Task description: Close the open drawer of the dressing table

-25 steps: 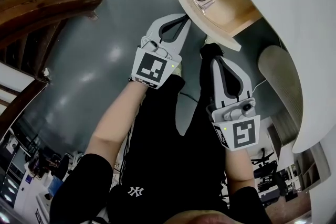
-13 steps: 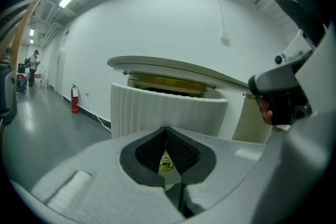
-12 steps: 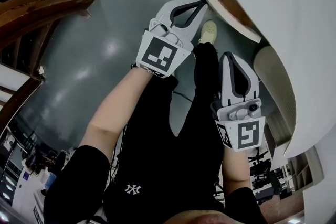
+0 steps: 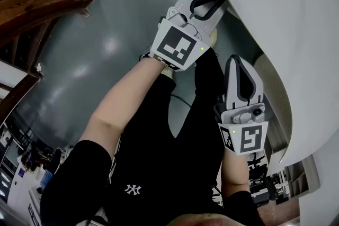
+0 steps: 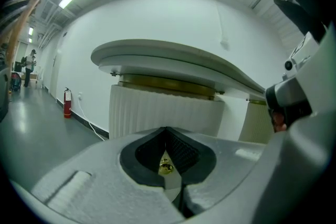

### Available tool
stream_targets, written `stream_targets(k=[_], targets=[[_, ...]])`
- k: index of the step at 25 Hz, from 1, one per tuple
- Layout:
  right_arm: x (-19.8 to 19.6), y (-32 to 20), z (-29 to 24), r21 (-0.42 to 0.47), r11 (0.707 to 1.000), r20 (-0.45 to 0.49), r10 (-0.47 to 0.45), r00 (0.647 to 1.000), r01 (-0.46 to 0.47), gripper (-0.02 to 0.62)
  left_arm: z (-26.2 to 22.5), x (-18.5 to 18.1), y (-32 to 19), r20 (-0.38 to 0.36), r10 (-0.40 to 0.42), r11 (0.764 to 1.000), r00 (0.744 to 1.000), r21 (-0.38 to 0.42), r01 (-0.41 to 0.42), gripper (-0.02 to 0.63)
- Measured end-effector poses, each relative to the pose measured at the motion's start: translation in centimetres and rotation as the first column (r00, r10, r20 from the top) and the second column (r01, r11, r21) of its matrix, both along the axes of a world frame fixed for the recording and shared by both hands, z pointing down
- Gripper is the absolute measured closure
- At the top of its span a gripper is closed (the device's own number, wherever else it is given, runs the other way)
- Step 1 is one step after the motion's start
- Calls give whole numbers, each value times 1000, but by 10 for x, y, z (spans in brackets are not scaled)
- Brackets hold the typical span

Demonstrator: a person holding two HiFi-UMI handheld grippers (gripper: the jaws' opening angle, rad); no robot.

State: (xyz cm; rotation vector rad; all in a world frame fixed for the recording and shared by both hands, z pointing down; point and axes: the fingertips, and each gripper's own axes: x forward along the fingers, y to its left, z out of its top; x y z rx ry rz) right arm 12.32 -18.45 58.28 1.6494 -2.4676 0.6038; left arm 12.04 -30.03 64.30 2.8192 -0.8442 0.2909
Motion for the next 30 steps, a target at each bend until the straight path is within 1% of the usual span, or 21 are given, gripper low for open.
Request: stream_targets(k=[9, 15, 18, 21, 24, 27, 30], targets=[[12, -12, 7, 6, 1000, -1, 8, 1000, -8, 580, 2, 24, -22, -57, 17, 1000, 998, 19, -16, 595], [23, -16, 11, 10, 1000, 2, 14, 1000, -14, 580, 1, 31, -27, -100, 31, 998, 994, 53, -26, 595], [24, -16, 8, 10, 1000, 8, 10, 1000, -10, 580, -1, 31, -26, -110, 34, 999, 993, 38, -30, 595], [21, -16, 2, 9, 1000, 11, -1, 1000, 1, 580, -4, 24, -26, -99, 11, 1000, 995, 20, -9, 595], [17, -14, -8, 12, 1000, 12, -11, 1000, 11, 580, -6, 12, -20, -69, -15, 1000, 997, -3, 15, 595], [12, -11, -23, 18, 1000, 20, -15, 1000, 15, 580, -10, -4, -6, -30, -35, 999, 999, -33, 34, 595], [4, -9, -43, 23, 999, 26, -24, 999, 23, 580, -28, -21, 11, -8, -50, 997, 999, -53, 49, 595]])
